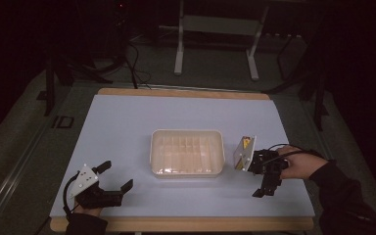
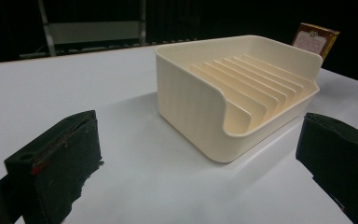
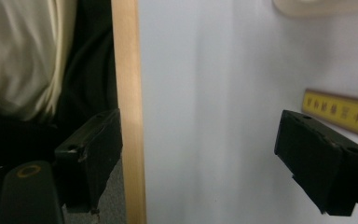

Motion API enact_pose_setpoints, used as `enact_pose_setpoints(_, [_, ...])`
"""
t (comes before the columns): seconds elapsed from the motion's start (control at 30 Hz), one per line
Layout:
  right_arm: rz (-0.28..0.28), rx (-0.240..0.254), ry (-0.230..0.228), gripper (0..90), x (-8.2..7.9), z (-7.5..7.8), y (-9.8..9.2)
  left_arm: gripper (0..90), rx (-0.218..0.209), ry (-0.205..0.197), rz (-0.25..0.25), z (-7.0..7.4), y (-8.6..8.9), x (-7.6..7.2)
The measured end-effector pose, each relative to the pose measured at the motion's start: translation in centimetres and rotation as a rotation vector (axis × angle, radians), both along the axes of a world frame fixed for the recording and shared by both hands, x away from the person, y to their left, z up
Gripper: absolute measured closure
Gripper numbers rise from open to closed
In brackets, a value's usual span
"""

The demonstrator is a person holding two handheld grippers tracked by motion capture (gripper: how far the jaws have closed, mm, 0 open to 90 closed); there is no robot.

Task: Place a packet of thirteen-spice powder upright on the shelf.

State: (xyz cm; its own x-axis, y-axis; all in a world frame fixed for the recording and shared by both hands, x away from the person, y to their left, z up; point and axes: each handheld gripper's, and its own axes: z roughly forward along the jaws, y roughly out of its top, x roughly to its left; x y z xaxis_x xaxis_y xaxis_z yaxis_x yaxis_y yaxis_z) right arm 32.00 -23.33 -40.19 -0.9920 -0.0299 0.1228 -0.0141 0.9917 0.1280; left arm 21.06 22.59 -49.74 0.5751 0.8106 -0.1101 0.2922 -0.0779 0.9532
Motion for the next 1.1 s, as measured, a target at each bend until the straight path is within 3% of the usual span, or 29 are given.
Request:
enact_pose_setpoints(0.33, [0.041, 0.024, -0.016, 15.1, 0.4, 1.4, 1.3, 0.1, 0.0, 0.001, 0.0, 0.0, 0.0, 0.0])
enact_pose_setpoints(0.37, [0.05, 0.039, -0.039, 15.1, 0.7, 1.9, 1.6, 0.1, -0.001, 0.0, 0.001, 0.0, 0.1, 0.0])
enact_pose_setpoints(0.6, [0.036, 0.081, -0.098, 15.1, 1.5, 3.2, 2.0, 0.1, -0.003, 0.004, 0.0, 0.0, 0.1, 0.0])
enact_pose_setpoints(0.73, [0.031, 0.077, -0.119, 15.4, 1.8, 3.7, 1.9, 0.1, -0.003, 0.004, 0.001, 0.0, 0.1, 0.0])
enact_pose_setpoints(0.93, [-0.009, 0.081, -0.202, 14.2, 3.2, 5.0, 1.7, 0.1, -0.009, 0.008, 0.001, 0.0, 0.1, 0.0])
enact_pose_setpoints(1.1, [-0.042, 0.071, -0.215, 13.7, 4.4, 5.6, 1.3, 0.1, -0.008, 0.007, 0.002, -0.1, 0.1, 0.0])
